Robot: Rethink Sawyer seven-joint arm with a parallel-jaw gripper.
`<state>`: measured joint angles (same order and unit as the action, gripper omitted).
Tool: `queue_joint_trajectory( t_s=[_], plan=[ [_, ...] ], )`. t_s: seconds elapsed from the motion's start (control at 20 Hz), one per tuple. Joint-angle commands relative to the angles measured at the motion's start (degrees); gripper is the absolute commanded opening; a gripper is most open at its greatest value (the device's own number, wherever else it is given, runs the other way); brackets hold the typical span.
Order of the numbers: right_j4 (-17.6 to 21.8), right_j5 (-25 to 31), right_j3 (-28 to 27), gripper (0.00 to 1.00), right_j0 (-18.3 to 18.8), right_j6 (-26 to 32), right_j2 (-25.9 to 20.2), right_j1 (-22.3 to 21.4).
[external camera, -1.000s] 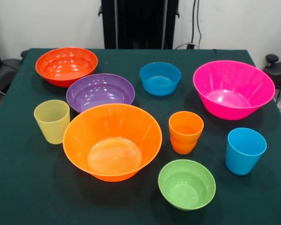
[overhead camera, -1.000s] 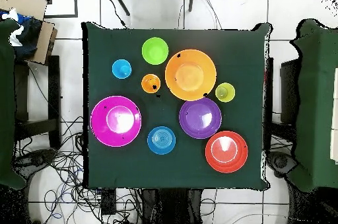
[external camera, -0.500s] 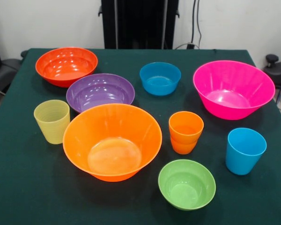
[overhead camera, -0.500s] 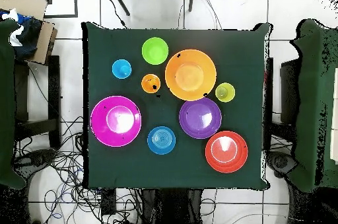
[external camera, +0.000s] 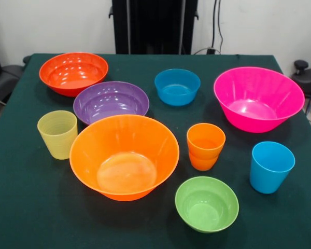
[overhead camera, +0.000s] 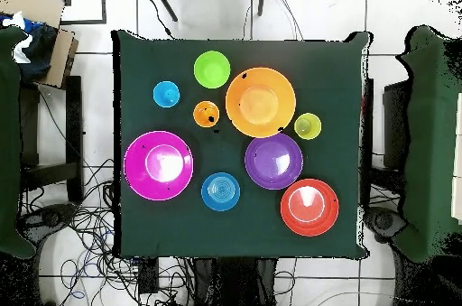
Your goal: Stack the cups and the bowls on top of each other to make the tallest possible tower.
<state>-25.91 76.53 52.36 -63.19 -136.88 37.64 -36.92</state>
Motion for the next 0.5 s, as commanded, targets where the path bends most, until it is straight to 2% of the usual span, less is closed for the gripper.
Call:
queue_joint_trajectory(
  t_s=[0.05,0.5],
  plan=[
    [0.09,8.72,-1.51,0.0,3.91,-10.89,-5.5,2.2],
    [-0.18,11.04,-4.16,0.0,5.18,-11.27,-5.75,2.78]
  ],
)
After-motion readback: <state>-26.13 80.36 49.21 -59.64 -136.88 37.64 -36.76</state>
